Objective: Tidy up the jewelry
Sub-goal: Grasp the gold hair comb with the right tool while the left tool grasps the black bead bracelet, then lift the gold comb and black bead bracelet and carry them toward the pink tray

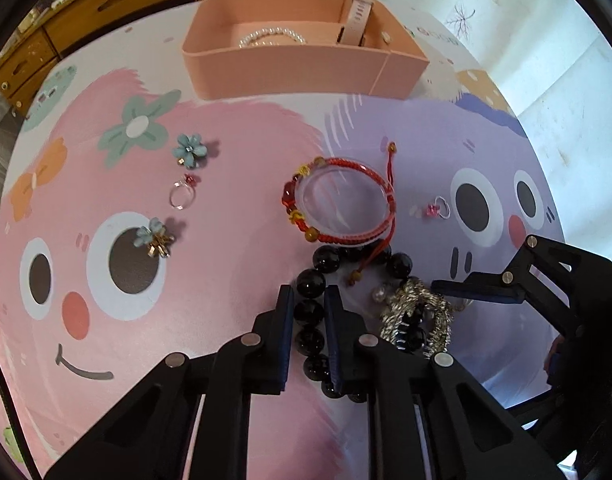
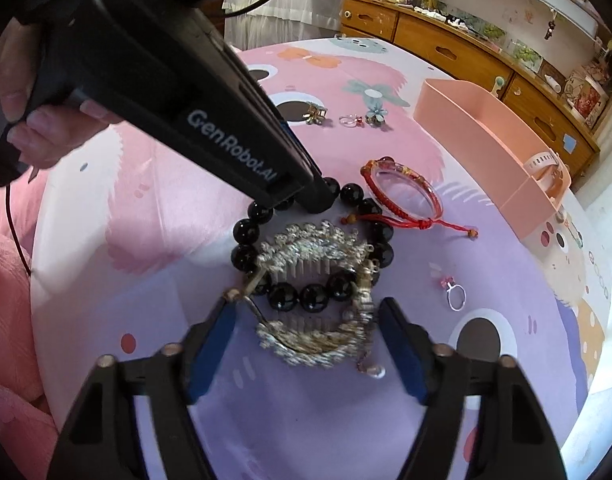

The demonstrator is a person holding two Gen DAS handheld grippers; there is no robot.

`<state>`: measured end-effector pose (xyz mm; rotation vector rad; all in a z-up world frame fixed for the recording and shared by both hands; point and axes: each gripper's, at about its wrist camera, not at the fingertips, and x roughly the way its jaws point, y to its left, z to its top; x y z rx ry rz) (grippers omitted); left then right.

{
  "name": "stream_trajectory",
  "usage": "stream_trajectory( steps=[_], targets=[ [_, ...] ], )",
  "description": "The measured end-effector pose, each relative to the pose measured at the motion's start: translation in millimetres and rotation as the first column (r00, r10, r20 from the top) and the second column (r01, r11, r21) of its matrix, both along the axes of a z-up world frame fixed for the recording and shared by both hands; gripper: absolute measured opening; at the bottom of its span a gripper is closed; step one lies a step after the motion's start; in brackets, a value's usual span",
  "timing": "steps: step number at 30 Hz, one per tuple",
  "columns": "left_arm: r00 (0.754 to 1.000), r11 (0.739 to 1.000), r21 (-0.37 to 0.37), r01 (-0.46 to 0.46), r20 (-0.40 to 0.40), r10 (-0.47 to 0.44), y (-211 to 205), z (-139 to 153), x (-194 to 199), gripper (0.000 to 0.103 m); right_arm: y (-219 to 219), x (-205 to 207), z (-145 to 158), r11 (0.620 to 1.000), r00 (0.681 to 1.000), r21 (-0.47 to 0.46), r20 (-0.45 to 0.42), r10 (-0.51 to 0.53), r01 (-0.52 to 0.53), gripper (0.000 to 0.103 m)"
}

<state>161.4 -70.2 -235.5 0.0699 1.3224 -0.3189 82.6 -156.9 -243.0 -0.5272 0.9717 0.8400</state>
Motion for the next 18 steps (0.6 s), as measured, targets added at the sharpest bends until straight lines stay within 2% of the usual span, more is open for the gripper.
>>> stream_trajectory(
  steps=[7,10,18],
  targets=[
    [0.999,0.999,-0.052,-0.008,0.037,0.010,6,13,-3,0.013,-3,9,3,0.999,0.999,0.016,-0.030,-0.036,0.037,0.061],
    [0.996,0.996,-0.083,-0.009,0.084,0.016,11,24,-7,0.013,-4,8,5,0.998,0.998,0.029,-0.043,-0.055,0.056,0.061],
    [0.987,0.984,-0.180,-0.006,0.154,0.035,20,52,-16,0.013,-1,9,18,0.982,0.984,0.113,-0.112,-0.137,0.149,0.060]
  ],
)
